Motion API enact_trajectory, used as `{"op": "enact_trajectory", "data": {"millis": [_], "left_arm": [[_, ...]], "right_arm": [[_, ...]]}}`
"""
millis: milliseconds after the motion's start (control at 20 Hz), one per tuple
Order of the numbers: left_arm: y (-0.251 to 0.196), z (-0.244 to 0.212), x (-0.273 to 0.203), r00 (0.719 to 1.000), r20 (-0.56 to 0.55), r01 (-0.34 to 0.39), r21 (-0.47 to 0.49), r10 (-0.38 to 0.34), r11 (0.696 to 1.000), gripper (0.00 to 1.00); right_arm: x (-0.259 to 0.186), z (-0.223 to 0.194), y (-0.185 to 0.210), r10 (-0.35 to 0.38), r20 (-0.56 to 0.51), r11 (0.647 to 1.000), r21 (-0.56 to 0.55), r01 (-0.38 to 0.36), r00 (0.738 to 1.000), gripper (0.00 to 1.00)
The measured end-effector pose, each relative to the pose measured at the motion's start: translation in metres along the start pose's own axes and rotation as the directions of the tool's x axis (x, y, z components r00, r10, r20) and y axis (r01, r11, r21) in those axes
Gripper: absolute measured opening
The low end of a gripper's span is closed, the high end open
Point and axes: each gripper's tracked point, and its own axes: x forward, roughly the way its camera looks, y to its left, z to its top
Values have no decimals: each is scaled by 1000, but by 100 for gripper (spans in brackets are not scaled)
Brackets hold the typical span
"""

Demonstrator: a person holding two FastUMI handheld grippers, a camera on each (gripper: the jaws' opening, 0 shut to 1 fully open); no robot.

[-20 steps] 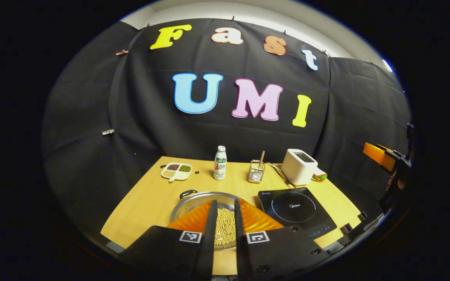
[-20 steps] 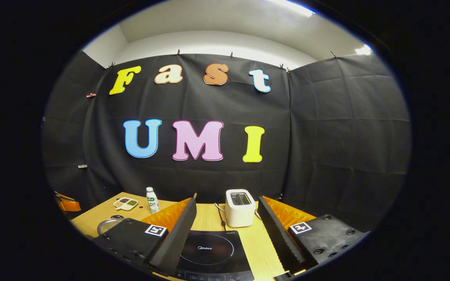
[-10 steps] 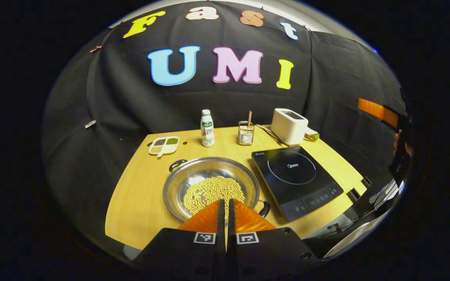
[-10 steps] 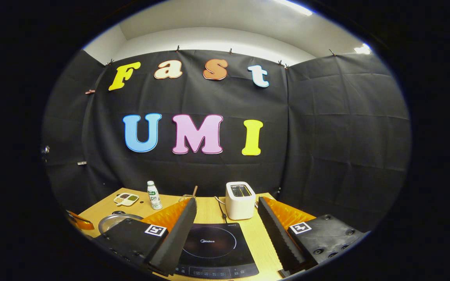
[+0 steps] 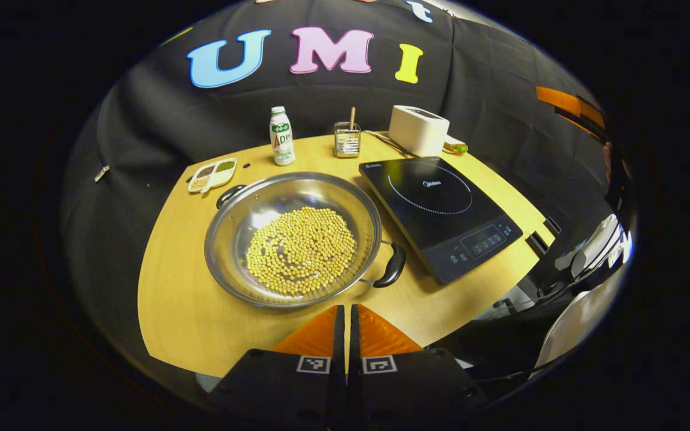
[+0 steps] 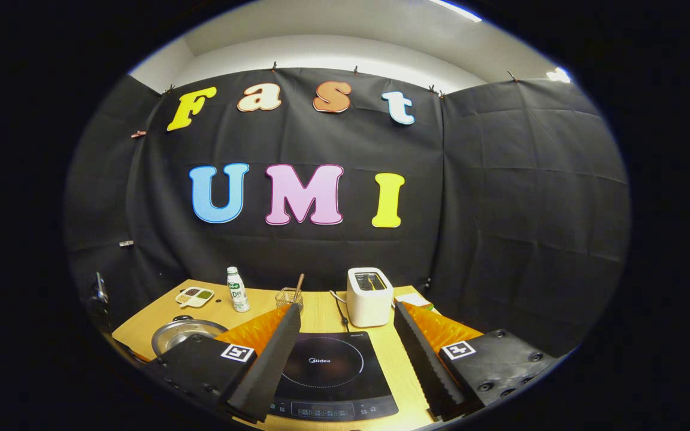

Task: First push the handle of the pot to place it horizontally, then grasp the pot with both hands and set it on the induction cooktop.

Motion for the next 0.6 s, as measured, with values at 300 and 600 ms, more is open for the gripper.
{"op": "enact_trajectory", "data": {"millis": [300, 600], "left_arm": [[-7, -17, 30, 996, -91, 0, -1, 0, 1000, 5], [-21, -13, 65, 989, -146, 19, 35, -13, 999, 5]], "right_arm": [[16, -10, -8, 4, -27, 1000, 3, -4, 1000, 98], [31, -14, -8, 43, -46, 999, 5, -43, 998, 98]]}}
